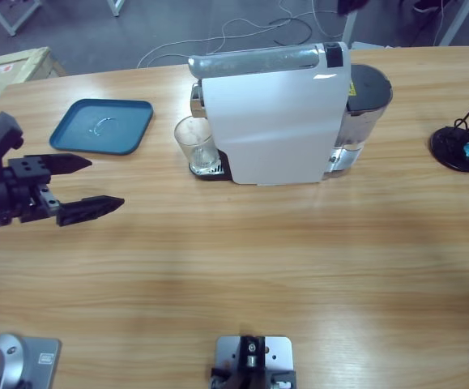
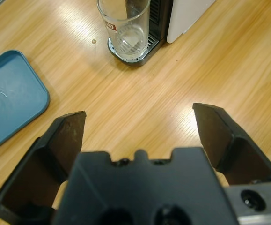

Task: Pour coffee

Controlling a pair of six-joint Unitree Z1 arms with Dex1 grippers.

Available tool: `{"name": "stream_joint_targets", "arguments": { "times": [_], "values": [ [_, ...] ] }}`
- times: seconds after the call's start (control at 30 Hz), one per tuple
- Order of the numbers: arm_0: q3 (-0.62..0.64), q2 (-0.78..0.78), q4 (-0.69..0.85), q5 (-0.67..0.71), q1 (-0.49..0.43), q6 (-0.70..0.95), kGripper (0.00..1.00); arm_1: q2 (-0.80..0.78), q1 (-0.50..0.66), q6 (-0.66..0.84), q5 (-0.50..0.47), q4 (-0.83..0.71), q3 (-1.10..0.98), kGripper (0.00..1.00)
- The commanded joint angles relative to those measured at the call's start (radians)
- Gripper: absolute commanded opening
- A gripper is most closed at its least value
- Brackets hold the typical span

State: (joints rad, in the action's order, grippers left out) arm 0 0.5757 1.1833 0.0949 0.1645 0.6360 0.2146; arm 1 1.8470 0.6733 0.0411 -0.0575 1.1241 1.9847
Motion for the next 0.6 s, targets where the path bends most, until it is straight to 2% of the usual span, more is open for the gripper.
{"name": "stream_joint_targets", "arguments": {
  "times": [0.03, 0.6],
  "values": [
    [-0.031, 0.025, -0.015, -0.006, 0.008, -0.014, 0.982, -0.01, 0.018, 0.028, -0.002, -0.029, -0.083, 1.0],
    [-0.031, 0.036, -0.019, -0.008, 0.008, -0.014, 0.982, 0.03, 0.019, 0.036, -0.002, -0.067, -0.119, 1.0]
  ]
}}
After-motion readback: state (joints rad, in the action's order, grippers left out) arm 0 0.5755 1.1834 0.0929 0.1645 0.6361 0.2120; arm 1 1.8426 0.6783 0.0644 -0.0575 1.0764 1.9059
